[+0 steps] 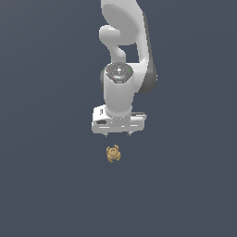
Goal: Pick up the object and move it to a goal position.
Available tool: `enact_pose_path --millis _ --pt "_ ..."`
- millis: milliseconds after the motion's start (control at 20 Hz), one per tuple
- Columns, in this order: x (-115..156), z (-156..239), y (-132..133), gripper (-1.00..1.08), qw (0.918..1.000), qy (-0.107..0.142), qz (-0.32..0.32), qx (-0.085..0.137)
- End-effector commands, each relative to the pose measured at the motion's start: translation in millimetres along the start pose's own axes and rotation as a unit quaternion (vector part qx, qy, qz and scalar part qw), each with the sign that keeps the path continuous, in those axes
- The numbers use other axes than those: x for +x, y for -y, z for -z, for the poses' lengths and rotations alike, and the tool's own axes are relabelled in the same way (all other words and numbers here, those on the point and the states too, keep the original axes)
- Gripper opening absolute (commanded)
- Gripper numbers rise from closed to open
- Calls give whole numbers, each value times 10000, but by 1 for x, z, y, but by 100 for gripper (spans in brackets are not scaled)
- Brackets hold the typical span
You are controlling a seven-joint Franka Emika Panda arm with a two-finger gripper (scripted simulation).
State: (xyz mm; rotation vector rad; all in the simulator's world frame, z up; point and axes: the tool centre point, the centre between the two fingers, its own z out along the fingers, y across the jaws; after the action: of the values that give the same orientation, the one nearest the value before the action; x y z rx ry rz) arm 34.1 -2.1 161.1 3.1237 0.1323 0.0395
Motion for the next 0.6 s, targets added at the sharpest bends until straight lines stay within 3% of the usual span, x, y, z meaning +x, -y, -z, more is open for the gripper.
enact_pose_path --millis 0,550 --pt "6 -11 -4 100 9999 24 152 7" --pt "29 -64 -22 100 9965 105 824 75"
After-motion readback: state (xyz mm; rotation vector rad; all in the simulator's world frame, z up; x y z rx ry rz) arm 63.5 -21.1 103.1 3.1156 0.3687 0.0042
